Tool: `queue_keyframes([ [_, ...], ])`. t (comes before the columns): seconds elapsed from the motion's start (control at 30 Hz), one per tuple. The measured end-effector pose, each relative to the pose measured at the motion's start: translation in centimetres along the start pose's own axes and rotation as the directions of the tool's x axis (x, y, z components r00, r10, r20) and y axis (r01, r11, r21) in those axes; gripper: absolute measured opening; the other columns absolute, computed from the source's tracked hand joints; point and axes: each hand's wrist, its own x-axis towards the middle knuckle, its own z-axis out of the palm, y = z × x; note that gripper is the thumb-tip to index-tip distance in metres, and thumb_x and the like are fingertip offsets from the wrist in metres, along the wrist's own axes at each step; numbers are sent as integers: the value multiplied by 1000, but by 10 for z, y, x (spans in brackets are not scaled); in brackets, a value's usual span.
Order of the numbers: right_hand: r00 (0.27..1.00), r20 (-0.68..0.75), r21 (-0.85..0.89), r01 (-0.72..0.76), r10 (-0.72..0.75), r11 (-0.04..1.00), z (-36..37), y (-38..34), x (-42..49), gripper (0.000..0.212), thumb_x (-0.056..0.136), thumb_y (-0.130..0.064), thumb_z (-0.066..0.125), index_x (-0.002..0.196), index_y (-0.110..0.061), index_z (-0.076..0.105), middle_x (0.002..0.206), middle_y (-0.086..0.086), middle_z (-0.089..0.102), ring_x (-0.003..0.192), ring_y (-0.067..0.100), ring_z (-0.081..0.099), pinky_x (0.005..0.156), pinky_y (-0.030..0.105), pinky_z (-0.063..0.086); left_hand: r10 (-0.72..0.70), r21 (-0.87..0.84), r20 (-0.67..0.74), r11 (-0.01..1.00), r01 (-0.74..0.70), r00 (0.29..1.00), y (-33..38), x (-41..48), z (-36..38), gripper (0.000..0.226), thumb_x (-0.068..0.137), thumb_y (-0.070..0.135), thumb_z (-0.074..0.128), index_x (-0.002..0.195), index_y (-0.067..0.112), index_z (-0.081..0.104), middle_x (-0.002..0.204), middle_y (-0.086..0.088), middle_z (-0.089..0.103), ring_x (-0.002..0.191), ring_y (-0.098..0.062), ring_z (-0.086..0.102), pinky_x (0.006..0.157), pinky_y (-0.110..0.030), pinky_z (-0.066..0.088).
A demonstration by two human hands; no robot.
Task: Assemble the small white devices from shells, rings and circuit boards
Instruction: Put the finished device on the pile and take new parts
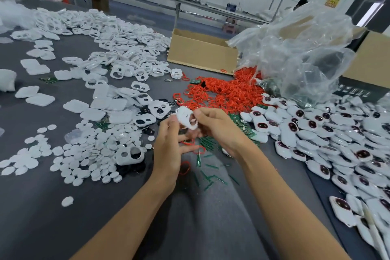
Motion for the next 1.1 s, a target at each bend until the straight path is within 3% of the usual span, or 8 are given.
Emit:
queue_keyframes([
  [0.13,988,-86,-327,96,-131,940,-5,11,-16,26,100,-11,47,81,-5,63,64,-8,58,51,14,51,55,23,40,34,98,76,994,-42,997,-3,-3,0,12,97,9,55,103,7,65,91,-15,72,73,-30,72,63,-36,61],
  [0.27,932,-98,-630,213,-348,747,-8,12,-25,21,96,-10,53,92,-7,72,64,-17,57,59,-5,51,58,8,33,-7,167,104,986,-11,995,-6,-2,-4,18,93,2,59,108,10,66,89,-9,75,74,-30,74,72,-38,61],
  [0.4,917,-158,-570,219,-367,792,-5,12,-26,13,92,-9,59,94,-10,71,76,-2,68,61,-1,55,59,9,39,-49,147,175,989,24,983,-7,-1,-6,15,94,7,61,104,16,68,90,-3,77,73,-28,74,67,-26,60],
  [0.6,838,-457,-400,107,-299,910,-22,22,-25,25,97,-3,45,96,-17,66,82,-4,67,75,14,64,73,28,52,-88,3,81,996,88,993,-5,4,-7,5,93,4,61,97,5,63,71,1,73,65,-22,73,68,-29,61],
  [0.73,842,-454,-569,-21,-293,822,-24,36,-23,24,91,2,51,95,-13,69,89,-3,69,86,12,64,79,21,46,-77,27,83,997,75,994,-3,1,-6,11,89,5,67,98,8,61,71,-2,74,58,-19,69,52,-22,56],
  [0.87,871,-392,-686,-63,-296,725,-22,44,-22,28,86,7,52,98,-9,71,99,3,71,94,16,62,80,21,42,-45,42,77,998,42,996,-3,1,-8,10,87,9,70,87,7,60,66,-3,71,66,-21,70,48,-20,52],
  [0.97,879,-372,-734,-83,-297,674,-24,46,-22,28,85,4,55,103,-9,71,103,5,71,100,21,61,84,23,42,-32,23,78,999,30,996,-2,1,-8,15,88,15,70,86,3,61,69,-4,70,68,-20,71,51,-21,54],
  [1.1,934,-238,-838,-59,-266,543,-18,50,-19,29,90,-25,62,117,-14,66,112,5,67,105,27,53,93,35,38,-53,6,64,999,52,997,-2,1,-6,19,89,19,68,79,3,62,81,-6,73,69,-16,72,68,-26,61],
])
